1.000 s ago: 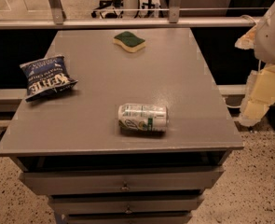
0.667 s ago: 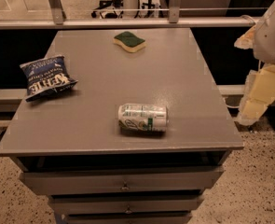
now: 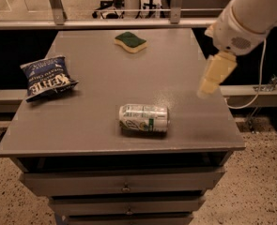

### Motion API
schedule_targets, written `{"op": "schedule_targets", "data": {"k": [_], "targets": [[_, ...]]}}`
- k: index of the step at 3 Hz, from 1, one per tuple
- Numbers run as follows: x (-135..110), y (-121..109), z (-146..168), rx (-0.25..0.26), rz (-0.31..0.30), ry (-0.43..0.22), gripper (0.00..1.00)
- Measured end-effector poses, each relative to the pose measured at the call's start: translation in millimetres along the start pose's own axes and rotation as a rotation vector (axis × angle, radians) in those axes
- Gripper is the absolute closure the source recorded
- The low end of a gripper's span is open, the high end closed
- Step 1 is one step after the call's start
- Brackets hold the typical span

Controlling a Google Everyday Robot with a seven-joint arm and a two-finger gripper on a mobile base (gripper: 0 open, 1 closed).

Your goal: Move sponge near blue chip bag

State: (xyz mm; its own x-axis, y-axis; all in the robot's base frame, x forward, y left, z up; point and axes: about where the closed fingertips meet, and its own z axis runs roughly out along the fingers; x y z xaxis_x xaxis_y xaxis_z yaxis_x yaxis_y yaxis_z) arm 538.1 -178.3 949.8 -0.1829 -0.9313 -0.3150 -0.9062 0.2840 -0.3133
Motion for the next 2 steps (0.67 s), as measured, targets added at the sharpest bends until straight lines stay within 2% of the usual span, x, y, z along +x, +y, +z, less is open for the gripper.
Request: {"op": "schedule_targets", "data": {"k": [1, 2], "targets": [[-40.9, -58.2, 28.1, 0.106, 0.021, -0.107, 0.00], [-40.8, -57.6, 27.9, 0.105, 0.021, -0.106, 0.00]]}}
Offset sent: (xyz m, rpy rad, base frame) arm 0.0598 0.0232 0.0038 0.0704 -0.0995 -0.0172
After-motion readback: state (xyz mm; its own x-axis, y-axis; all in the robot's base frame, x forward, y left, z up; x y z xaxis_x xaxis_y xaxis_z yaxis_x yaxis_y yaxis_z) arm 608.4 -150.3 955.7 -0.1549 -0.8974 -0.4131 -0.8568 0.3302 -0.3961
